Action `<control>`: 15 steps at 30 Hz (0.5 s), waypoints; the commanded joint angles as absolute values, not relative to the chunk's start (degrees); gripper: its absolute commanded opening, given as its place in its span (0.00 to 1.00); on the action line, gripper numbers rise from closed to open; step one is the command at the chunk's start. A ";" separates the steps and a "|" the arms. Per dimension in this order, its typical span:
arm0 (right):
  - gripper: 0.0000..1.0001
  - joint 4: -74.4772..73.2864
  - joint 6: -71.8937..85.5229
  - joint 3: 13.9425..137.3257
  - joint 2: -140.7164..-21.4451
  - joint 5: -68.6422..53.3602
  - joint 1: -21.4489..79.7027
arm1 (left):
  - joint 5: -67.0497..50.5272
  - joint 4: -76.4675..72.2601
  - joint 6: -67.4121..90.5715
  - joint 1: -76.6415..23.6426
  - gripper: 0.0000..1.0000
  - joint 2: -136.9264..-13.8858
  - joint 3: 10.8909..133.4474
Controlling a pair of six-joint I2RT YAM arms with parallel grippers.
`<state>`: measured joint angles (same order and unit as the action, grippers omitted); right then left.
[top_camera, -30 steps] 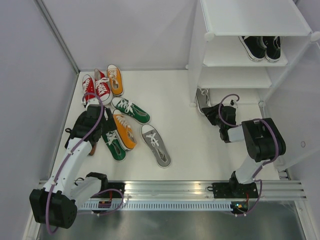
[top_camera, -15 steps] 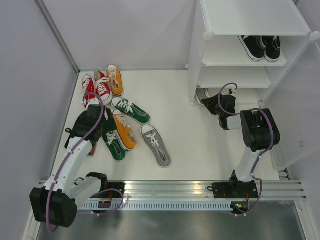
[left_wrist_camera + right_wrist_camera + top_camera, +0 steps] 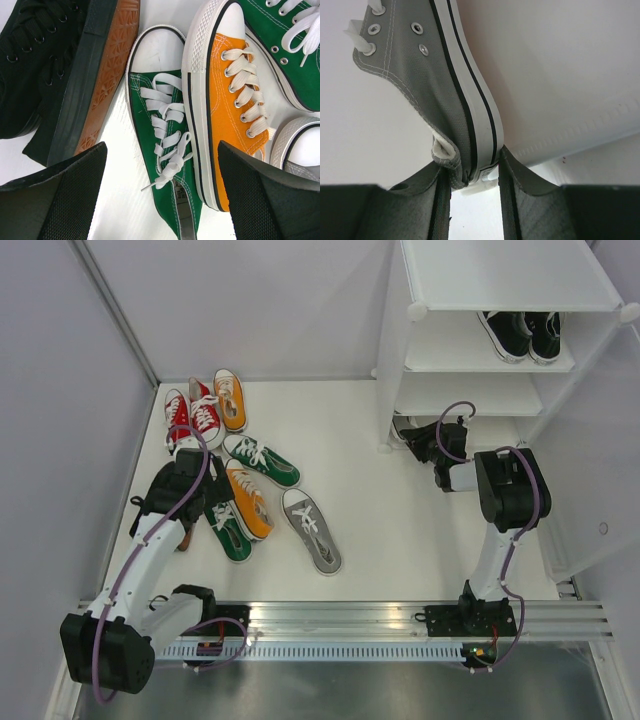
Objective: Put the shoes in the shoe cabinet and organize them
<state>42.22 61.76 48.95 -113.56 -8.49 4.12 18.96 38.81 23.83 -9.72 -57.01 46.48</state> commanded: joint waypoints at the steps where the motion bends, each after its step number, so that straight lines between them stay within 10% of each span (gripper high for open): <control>1: 0.30 49.14 63.72 54.22 -113.03 -8.00 4.39 | 18.63 36.83 21.97 -9.49 0.94 -57.04 46.49; 15: 0.73 42.55 59.42 52.83 -109.78 -8.88 4.83 | 18.54 36.91 22.06 -9.49 0.94 -56.87 46.58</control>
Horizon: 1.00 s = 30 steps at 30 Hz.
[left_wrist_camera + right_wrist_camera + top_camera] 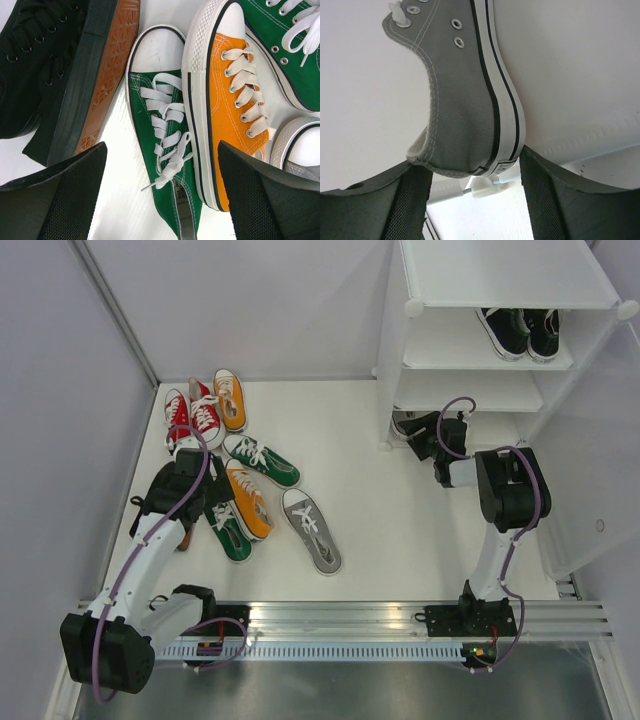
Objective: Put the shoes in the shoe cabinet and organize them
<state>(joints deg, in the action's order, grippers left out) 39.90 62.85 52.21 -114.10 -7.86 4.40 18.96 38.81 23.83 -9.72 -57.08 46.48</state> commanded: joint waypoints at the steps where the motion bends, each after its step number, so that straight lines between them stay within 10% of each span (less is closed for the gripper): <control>1: 0.73 42.02 58.89 52.30 -109.17 -8.70 4.83 | 18.54 36.83 21.97 -9.49 0.94 -56.87 46.41; 18: 0.74 25.51 42.11 40.70 -91.86 -7.65 8.96 | 18.37 36.83 22.15 -9.49 0.94 -55.55 46.14; 30: 0.75 8.71 34.81 33.49 -71.20 -1.32 30.22 | 17.75 36.91 22.24 -9.49 0.94 -54.84 46.14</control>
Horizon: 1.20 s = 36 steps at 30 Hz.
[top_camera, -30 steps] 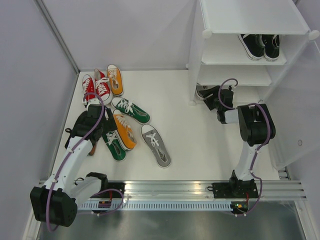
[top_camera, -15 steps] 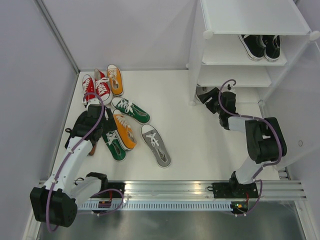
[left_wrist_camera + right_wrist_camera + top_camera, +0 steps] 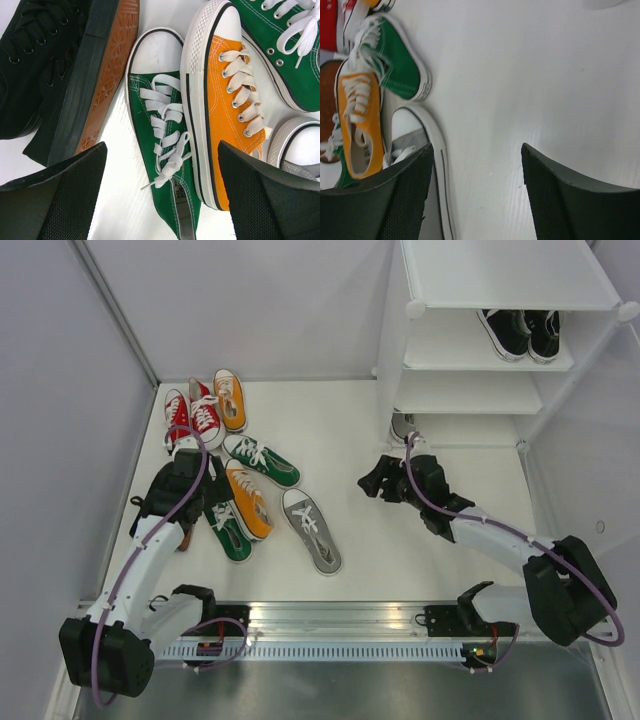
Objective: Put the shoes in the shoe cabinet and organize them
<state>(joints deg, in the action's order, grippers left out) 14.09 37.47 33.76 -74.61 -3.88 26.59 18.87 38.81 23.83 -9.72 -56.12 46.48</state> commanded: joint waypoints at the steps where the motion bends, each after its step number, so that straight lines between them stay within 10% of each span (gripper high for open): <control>1: 0.75 7.57 34.80 33.75 -69.71 -0.97 33.37 | 17.75 36.91 22.24 -9.49 0.94 -54.84 46.14; 36: 0.64 -21.71 38.75 55.11 -89.64 20.12 70.14 | 17.58 36.91 22.15 -9.49 0.94 -53.79 46.06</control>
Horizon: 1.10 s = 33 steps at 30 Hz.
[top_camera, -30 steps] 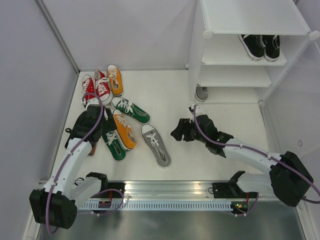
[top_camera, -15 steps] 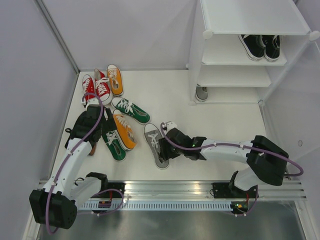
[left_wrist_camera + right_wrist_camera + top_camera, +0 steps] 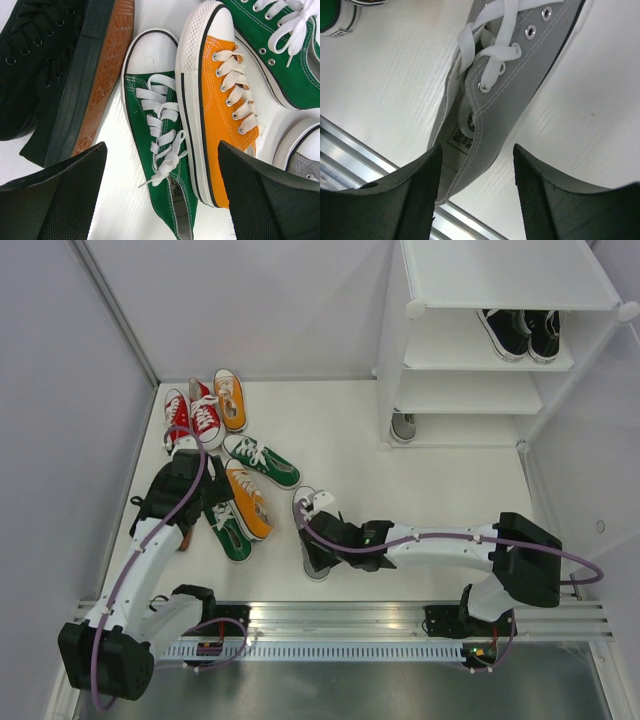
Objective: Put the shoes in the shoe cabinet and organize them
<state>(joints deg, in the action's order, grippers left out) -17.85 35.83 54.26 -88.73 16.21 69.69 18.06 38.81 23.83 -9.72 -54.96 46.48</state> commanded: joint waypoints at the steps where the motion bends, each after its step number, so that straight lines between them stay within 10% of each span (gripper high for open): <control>1: 0.63 -21.97 39.63 54.50 -90.17 21.69 70.05 | 17.67 36.83 22.15 -9.49 0.94 -53.70 46.05; 14: 0.45 -15.49 41.05 50.46 -99.14 22.41 68.30 | 17.58 36.83 22.15 -9.49 0.94 -53.17 45.97; 19: 0.00 -18.09 41.04 48.17 -94.15 26.97 64.61 | 17.75 36.83 22.15 -9.49 0.94 -53.00 45.88; 33: 0.01 -33.30 32.70 40.17 -63.92 31.29 38.68 | 17.58 36.74 22.06 -9.49 0.94 -53.09 45.97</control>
<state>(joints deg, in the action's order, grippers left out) -31.05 35.53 39.53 -68.71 28.27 40.51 17.87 38.81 23.83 -9.72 -53.82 46.48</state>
